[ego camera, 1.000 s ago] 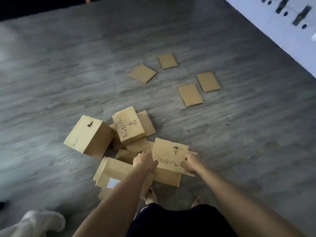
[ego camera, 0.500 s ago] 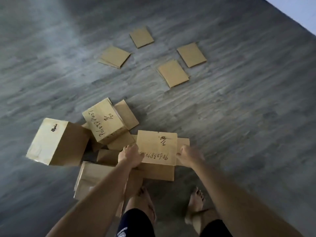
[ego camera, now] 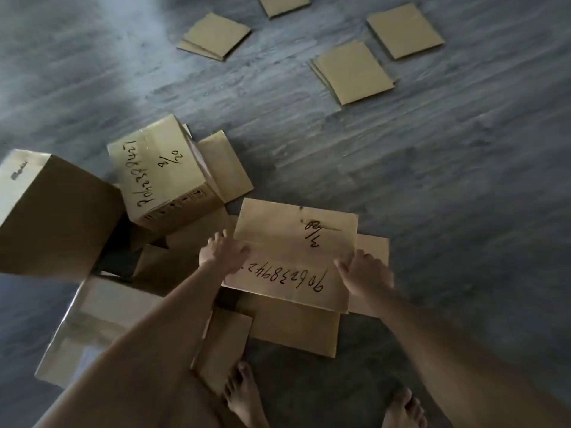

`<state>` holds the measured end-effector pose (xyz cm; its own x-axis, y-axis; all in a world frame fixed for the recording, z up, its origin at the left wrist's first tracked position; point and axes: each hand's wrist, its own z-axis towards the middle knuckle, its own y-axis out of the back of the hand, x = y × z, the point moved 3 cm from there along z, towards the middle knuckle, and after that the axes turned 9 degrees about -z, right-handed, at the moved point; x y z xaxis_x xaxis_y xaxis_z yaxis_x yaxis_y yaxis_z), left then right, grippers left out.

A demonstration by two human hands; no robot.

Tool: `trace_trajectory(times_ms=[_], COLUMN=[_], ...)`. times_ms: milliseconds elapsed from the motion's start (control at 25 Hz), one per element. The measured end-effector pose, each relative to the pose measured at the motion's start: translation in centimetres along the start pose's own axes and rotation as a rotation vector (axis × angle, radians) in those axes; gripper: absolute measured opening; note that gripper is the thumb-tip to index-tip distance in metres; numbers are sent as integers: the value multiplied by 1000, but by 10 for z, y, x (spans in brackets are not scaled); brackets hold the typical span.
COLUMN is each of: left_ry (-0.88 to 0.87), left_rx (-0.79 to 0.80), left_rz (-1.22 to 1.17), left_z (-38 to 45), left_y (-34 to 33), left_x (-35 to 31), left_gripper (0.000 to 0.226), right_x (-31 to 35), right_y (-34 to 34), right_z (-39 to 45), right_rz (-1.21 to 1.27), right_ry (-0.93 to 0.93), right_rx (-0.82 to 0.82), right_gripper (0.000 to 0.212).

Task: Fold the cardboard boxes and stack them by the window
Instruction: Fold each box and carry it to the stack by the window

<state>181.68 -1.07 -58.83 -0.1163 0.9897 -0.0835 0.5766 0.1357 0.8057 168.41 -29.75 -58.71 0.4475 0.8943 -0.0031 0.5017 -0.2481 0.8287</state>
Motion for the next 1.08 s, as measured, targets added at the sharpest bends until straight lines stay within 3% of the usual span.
trace_trajectory(times_ms=[160,280,480,560,680,840,1080], left_ry=[-27,6,-58,-67,-109,-43,-186], left_rx=[7,-43,-44,-3,27,142,54], left_rz=[-47,-221,-206,-304,-504,-709,-732], left_z=[62,86,75,76,89,94,84], left_y=[-29,-14,-12,-20,-31,-62,-31], left_x=[1,-13,-74,-94,-107,-105,-118], left_gripper=[75,87,80,78,88,101,121], right_x=[4,-7,-53,-77,-105,-111,-108], right_y=[-21,-15,0,3,2,-16,9], right_z=[50,77,102,112,133,137,140], right_rz=[-18,8,4,44,261,811,892], right_ry=[84,155,65,0,-59,-141,-19], right_rx=[-154,-179,-207,-217,-164,-7,-141], right_gripper=[72,77,78,78,89,101,108])
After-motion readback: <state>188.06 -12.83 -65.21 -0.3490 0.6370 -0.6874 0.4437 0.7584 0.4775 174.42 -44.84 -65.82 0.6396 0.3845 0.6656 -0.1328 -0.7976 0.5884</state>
